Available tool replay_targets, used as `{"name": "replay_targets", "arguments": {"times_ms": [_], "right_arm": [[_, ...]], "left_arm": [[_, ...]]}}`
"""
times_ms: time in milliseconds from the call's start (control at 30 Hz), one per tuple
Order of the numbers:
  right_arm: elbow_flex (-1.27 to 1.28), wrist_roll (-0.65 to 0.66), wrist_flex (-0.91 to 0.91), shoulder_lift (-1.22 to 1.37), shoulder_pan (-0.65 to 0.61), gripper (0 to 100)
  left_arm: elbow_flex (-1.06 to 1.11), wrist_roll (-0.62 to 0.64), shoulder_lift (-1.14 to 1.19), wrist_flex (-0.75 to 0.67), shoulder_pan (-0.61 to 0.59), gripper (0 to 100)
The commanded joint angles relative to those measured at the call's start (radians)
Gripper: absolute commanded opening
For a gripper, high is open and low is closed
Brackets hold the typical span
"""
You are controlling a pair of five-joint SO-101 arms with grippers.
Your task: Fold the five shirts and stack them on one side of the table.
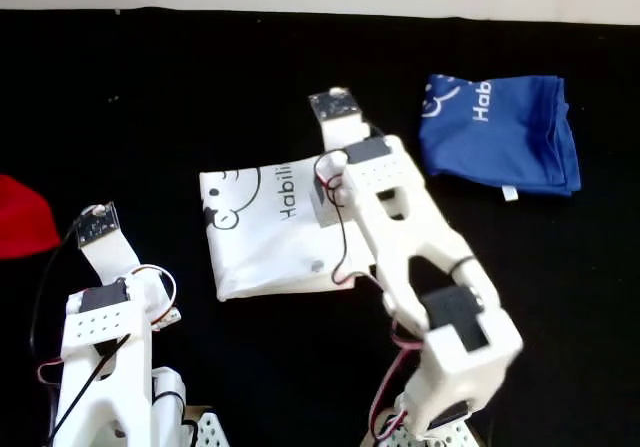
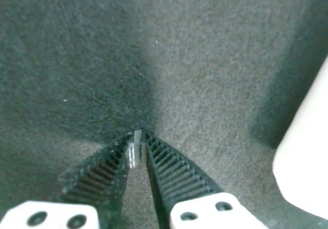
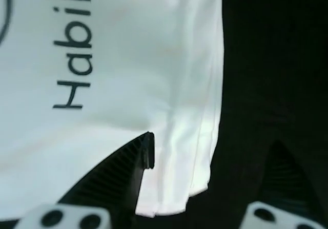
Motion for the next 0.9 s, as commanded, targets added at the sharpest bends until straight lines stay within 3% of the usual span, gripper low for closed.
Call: {"name": "replay_targets", "arguments": {"times_ms": [0, 233, 467, 533, 667, 700, 867], "right_arm": [[-0.096, -0.009, 0.03, 0.076, -0.036, 37.3], [-0.199, -0.009, 0.071, 0.182, -0.177, 37.2], [-0.26, -0.009, 0.079, 0.323, -0.193, 36.8], [-0.259, -0.005, 0.079, 0.352, -0.193, 31.1], [-0.26, 0.009, 0.077, 0.386, -0.188, 3.1], [-0.26, 0.049, 0.077, 0.386, -0.185, 0.0], [-0.325, 0.092, 0.165, 0.381, -0.107, 0.5]], "left_arm": [[-0.002, 0.009, -0.005, -0.035, -0.022, 2], [-0.002, 0.009, -0.005, -0.035, -0.022, 2], [-0.002, 0.009, -0.005, -0.035, -0.022, 2], [-0.002, 0.009, -0.005, -0.035, -0.022, 2], [-0.002, 0.009, -0.005, -0.035, -0.022, 2], [-0.002, 0.009, -0.005, -0.035, -0.022, 2], [-0.002, 0.008, -0.005, -0.035, -0.022, 2]]}}
